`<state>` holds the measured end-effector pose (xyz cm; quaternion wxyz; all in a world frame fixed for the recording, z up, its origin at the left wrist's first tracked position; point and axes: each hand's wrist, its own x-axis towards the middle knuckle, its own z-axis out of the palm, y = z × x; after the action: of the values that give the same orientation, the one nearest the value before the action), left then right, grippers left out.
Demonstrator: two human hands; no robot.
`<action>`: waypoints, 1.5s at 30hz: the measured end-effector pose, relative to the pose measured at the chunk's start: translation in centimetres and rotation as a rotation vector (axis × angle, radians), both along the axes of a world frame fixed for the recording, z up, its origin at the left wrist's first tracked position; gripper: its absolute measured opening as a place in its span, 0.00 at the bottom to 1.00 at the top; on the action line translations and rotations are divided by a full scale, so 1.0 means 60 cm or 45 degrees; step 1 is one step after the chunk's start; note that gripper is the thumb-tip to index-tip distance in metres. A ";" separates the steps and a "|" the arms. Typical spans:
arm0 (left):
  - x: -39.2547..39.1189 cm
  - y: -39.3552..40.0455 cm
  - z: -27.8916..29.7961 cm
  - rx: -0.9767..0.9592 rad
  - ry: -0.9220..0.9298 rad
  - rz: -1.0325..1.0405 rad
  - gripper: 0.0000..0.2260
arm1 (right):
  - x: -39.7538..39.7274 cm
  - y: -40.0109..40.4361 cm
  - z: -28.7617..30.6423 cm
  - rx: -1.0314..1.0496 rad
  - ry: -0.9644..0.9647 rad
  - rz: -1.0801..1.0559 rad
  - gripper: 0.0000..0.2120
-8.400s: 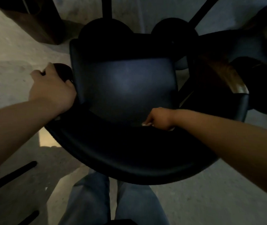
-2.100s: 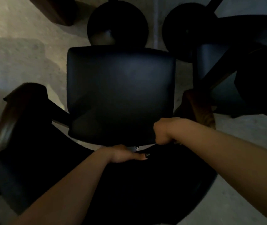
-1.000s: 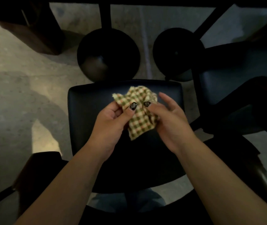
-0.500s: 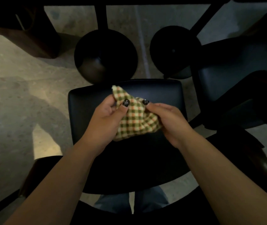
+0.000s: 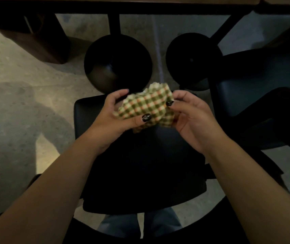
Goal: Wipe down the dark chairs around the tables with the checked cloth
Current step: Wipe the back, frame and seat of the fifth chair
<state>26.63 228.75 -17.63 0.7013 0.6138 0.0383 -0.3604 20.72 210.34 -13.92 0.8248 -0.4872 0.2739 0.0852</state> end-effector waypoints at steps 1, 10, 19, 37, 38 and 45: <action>0.007 -0.004 -0.002 -0.014 -0.006 -0.059 0.39 | 0.004 -0.007 0.000 -0.020 -0.011 0.031 0.09; 0.077 -0.046 0.009 0.214 -0.612 -0.133 0.11 | 0.051 -0.057 0.003 -0.937 -0.236 0.202 0.11; -0.012 -0.020 -0.052 0.558 -0.771 -0.151 0.08 | -0.034 -0.056 -0.074 -1.186 -0.207 0.450 0.10; -0.062 -0.003 -0.254 0.972 0.045 -0.245 0.27 | -0.049 0.041 -0.303 -1.077 0.804 0.443 0.26; -0.065 -0.005 -0.253 0.971 0.048 -0.306 0.27 | -0.054 0.047 -0.301 -1.036 0.831 0.504 0.20; -0.077 -0.039 -0.243 0.815 0.060 -0.489 0.23 | -0.101 -0.061 -0.277 -1.746 0.571 -0.364 0.08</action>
<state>22.00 226.41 -32.24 0.3923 0.7896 0.0494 -0.4692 14.67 206.67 -30.55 0.2620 -0.8242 0.4885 -0.1160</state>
